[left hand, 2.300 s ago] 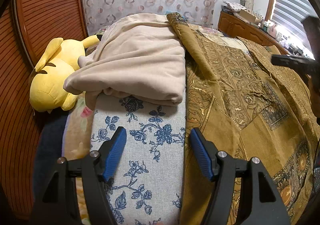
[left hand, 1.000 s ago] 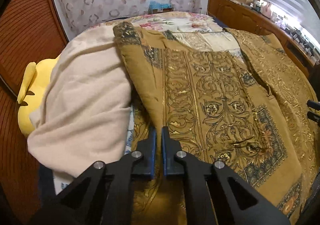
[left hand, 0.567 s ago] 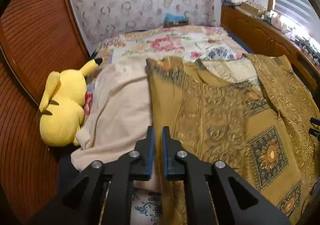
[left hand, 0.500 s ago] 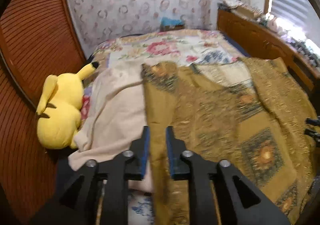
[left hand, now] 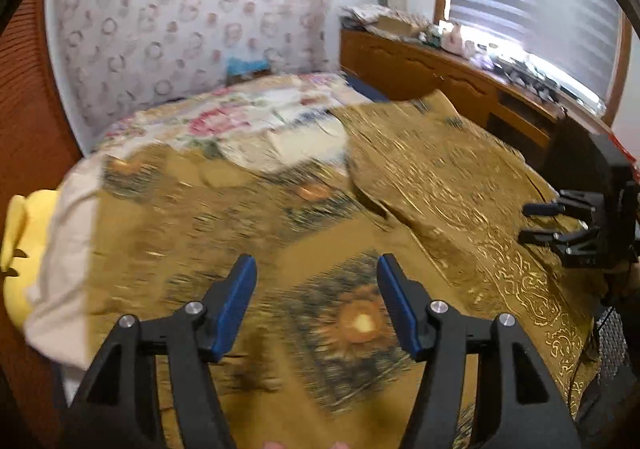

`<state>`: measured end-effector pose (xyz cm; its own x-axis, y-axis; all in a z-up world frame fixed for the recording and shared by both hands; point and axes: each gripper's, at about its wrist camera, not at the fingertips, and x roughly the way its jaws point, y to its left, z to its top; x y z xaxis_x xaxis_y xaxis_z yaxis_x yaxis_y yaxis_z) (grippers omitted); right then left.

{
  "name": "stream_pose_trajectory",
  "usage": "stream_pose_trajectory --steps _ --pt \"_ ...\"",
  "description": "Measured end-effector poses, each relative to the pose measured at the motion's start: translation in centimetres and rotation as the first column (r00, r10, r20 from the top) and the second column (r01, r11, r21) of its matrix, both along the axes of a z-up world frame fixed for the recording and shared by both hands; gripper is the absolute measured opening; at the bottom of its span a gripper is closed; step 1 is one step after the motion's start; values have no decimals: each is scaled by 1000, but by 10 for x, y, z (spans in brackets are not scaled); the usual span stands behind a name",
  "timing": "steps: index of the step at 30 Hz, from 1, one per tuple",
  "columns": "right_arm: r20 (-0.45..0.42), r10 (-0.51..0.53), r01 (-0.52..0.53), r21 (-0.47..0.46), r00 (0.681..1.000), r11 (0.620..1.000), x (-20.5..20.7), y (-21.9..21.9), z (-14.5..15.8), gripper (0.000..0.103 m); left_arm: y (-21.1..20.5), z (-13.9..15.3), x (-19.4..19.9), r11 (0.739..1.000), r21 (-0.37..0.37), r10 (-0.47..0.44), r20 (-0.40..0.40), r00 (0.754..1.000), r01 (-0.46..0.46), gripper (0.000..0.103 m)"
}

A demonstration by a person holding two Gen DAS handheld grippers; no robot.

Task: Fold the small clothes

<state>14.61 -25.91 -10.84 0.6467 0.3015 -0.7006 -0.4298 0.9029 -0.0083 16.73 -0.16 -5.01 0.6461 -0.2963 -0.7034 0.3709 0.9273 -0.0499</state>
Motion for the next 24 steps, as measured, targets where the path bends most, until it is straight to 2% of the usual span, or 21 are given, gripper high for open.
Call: stream_pose_trajectory --steps 7,16,18,24 --pt "1 -6 6 2 1000 1000 -1 -1 -1 54 -31 -24 11 999 12 -36 -62 997 36 62" --pt "0 -12 12 11 1000 1000 0 -4 0 54 -47 -39 17 997 47 -49 -99 994 54 62" --pt "1 -17 17 21 1000 1000 0 -6 0 54 -51 -42 14 996 70 -48 -79 996 54 63" --pt "10 -47 46 49 999 998 -1 -22 7 54 -49 -41 16 996 68 -44 -81 996 50 64"
